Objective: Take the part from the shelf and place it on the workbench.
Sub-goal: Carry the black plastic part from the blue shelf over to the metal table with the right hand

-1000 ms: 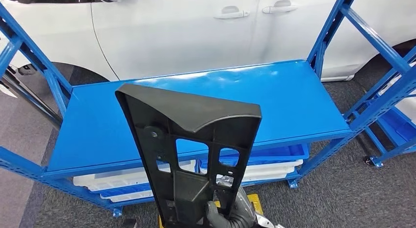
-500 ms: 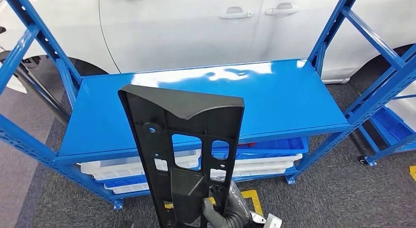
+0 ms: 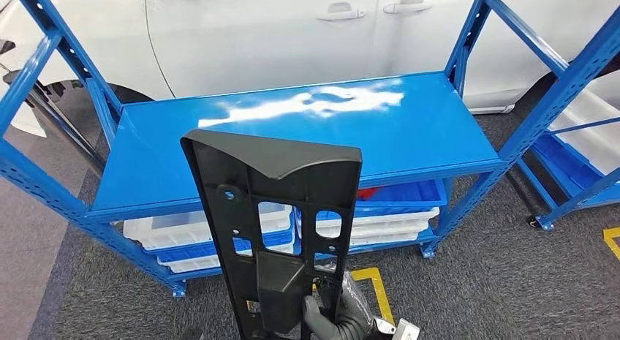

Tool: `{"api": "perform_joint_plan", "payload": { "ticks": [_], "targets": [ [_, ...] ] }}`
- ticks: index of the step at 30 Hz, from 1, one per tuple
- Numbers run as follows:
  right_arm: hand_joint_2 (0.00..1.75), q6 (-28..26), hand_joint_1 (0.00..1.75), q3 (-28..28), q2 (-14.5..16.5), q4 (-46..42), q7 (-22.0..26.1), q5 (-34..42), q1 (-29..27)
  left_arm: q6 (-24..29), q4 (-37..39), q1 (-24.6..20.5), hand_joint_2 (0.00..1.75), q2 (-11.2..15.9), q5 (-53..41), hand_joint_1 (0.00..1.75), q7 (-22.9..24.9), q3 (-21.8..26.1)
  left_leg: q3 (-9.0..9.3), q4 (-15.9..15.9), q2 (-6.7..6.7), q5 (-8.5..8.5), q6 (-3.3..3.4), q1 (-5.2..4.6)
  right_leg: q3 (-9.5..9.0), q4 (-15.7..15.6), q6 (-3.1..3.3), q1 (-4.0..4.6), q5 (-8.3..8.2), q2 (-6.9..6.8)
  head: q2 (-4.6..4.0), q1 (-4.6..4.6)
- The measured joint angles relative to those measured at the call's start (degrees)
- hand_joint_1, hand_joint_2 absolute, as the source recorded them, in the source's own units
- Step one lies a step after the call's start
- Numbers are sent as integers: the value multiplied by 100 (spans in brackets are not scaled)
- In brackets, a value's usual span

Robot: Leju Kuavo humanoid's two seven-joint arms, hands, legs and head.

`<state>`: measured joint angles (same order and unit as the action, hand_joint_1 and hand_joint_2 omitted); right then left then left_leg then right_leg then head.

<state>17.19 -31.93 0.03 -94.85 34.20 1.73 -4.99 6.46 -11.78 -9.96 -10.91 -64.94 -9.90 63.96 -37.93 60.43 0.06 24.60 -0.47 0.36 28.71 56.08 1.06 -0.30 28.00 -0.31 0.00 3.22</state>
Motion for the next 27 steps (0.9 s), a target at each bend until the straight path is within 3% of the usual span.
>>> {"api": "perform_joint_plan", "payload": {
  "ticks": [2,3,4,5,7,8,10,11,13,14,15,17,18,19,20,21,23,25,26,27],
  "targets": [
    [175,-39,171,-7,3,-3,-16,-32,-3,-1,0,4,175,1,0,0,-1,-1,-147,644,-2,624,-34,26,165,1,48,4,-138,-13,0,1],
    [175,-65,171,-9,4,-4,-26,-60,-5,-1,0,4,175,1,0,0,-2,-1,-194,1005,-2,844,-50,34,262,9,58,9,-207,-18,0,1],
    [175,-87,171,-9,3,-5,-35,-84,-7,-2,0,3,175,1,0,0,-2,-1,-191,1263,-1,905,-62,37,359,23,52,13,-273,-22,0,1],
    [175,-108,171,-7,2,-5,-39,-100,-8,-3,0,4,175,1,0,0,-2,-1,-115,1366,-1,820,-70,38,463,46,43,13,-335,-25,0,1],
    [175,-132,171,1,-4,-15,-44,-110,-9,-10,0,3,175,2,0,0,-2,0,298,1020,-1,488,-69,38,669,116,11,12,-445,-25,0,1],
    [175,-133,171,6,-7,-30,-50,-110,-10,-14,0,-1,175,2,0,0,-2,-1,613,608,-2,442,-55,36,756,158,-13,15,-489,-23,0,2],
    [175,-126,171,13,-12,-69,-68,-111,-13,-19,0,-12,175,3,1,0,-4,-1,1121,-154,-12,570,-8,17,848,223,-71,27,-569,-25,-1,1],
    [175,-121,171,15,-13,-83,-76,-112,-15,-20,0,-13,175,4,3,0,-5,-1,1225,-346,-17,651,25,1,864,232,-105,28,-617,-28,0,2],
    [175,-114,171,19,-22,-85,-84,-115,-26,-21,1,3,175,6,7,0,-5,0,1184,-393,-6,592,99,-1,885,232,-181,19,-687,-24,-2,1],
    [175,-112,171,20,-29,-81,-84,-116,-33,-21,1,9,175,7,8,0,-4,1,1132,-394,8,530,142,7,924,290,-211,12,-599,-12,-2,2],
    [175,-112,171,21,-37,-77,-82,-117,-41,-21,1,11,175,7,6,0,-3,1,1067,-404,23,459,183,17,986,442,-237,4,-401,1,-2,1],
    [175,-112,171,22,-54,-67,-73,-118,-50,-21,1,5,175,7,-3,0,1,0,903,-400,42,316,235,16,1167,1075,-276,-18,212,15,-1,1],
    [175,-112,171,22,-62,-61,-68,-119,-54,-21,1,4,175,7,-10,0,4,0,812,-392,46,247,242,10,1244,1464,-293,-27,436,16,0,1],
    [175,-110,171,22,-71,-54,-65,-119,-59,-21,1,4,175,7,-19,0,6,0,716,-379,50,176,240,4,1272,1777,-306,-35,516,16,-1,1],
    [175,-107,171,23,-79,-48,-63,-119,-63,-20,1,5,175,7,-27,0,8,0,615,-362,52,110,234,-2,1226,1934,-311,-40,452,16,-1,1],
    [175,-103,171,23,-86,-42,-63,-119,-66,-19,1,4,175,7,-33,0,9,0,513,-341,54,49,224,-6,1083,1889,-305,-44,293,17,-1,1],
    [175,-94,171,24,-99,-38,-63,-119,-64,-19,2,2,175,7,-37,0,9,-1,345,-295,51,-54,196,-13,523,1262,-257,-42,64,19,-1,1],
    [175,-84,171,23,-105,-38,-61,-119,-56,-19,1,-1,175,7,-37,0,7,-1,253,-259,44,-147,148,-29,-64,424,-193,-15,175,23,0,1],
    [175,-76,171,23,-106,-38,-60,-119,-54,-19,1,-2,175,8,-36,0,5,-1,229,-257,44,-198,117,-29,-215,167,-161,5,255,25,0,1],
    [175,-67,171,22,-106,-38,-58,-119,-55,-18,1,-1,175,9,-31,0,4,-1,211,-265,44,-253,82,-27,-250,45,-131,25,272,25,0,1]
  ]
}}
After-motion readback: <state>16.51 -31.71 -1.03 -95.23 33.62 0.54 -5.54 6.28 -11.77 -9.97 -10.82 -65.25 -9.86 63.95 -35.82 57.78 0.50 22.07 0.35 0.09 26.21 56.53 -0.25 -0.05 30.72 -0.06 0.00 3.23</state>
